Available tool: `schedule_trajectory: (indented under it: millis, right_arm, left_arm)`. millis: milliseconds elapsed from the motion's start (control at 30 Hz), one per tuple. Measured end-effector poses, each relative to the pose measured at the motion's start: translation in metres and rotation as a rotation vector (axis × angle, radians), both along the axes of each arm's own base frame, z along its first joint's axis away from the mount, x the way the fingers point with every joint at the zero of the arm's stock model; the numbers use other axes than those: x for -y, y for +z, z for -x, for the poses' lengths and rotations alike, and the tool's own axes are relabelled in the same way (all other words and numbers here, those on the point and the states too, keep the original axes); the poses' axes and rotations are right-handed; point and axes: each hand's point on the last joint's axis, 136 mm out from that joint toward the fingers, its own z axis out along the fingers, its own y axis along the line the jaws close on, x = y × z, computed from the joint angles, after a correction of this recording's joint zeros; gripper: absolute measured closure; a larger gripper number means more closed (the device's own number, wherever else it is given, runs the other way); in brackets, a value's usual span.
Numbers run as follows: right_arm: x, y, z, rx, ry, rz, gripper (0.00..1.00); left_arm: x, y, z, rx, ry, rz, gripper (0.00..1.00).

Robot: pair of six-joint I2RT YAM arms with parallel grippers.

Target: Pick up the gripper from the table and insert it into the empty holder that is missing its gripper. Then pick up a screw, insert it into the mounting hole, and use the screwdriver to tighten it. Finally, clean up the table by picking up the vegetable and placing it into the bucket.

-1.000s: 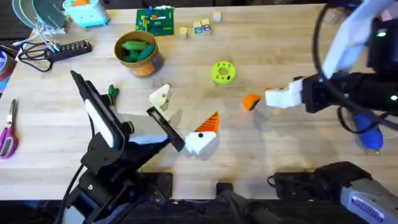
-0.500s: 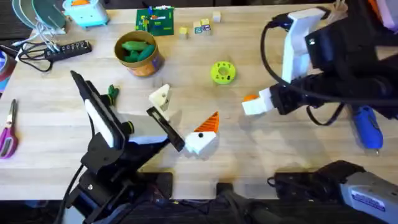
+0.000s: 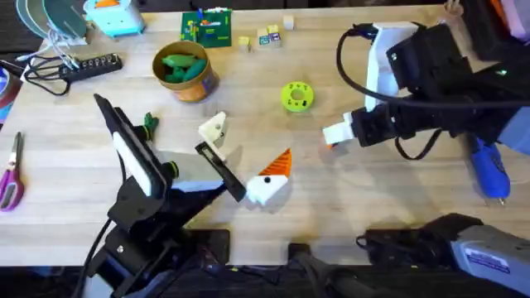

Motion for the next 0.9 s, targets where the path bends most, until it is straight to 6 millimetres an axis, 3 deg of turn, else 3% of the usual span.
schedule_trajectory:
  millis: [100,167,200,433,500,733,833,900]
  right_arm:
    - [-0.002,0.001,-0.004,0.014,-0.007,-0.007,0.638]
    - [-0.002,0.002,-0.008,0.028,-0.007,-0.011,0.908]
    - [-0.002,0.003,-0.008,0.028,-0.01,-0.012,0.968]
    - [0.001,0.009,0.001,0.008,-0.011,-0.004,0.99]
    - [0.001,0.026,0.0,0.043,-0.011,-0.019,0.99]
    - [0.0,0.131,-0.011,0.414,-0.042,-0.17,0.992]
    - [-0.001,0.15,-0.026,0.524,-0.12,-0.276,0.992]
    - [-0.008,0.143,-0.038,0.532,-0.161,-0.366,0.992]
  left_arm:
    - [0.0,0.0,0.0,0.0,0.0,0.0,0.007]
    - [0.0,0.0,0.0,0.0,0.0,0.0,0.007]
    - [0.0,0.0,0.0,-0.001,0.0,0.0,0.007]
    - [0.0,0.0,0.0,0.0,0.0,0.0,0.008]
    - [0.0,0.0,0.0,0.0,0.0,0.0,0.008]
    - [0.0,0.0,0.0,-0.001,0.0,0.0,0.007]
    - [0.0,0.0,0.0,0.0,0.0,0.0,0.007]
    - [0.0,0.0,0.0,0.0,0.0,0.0,0.007]
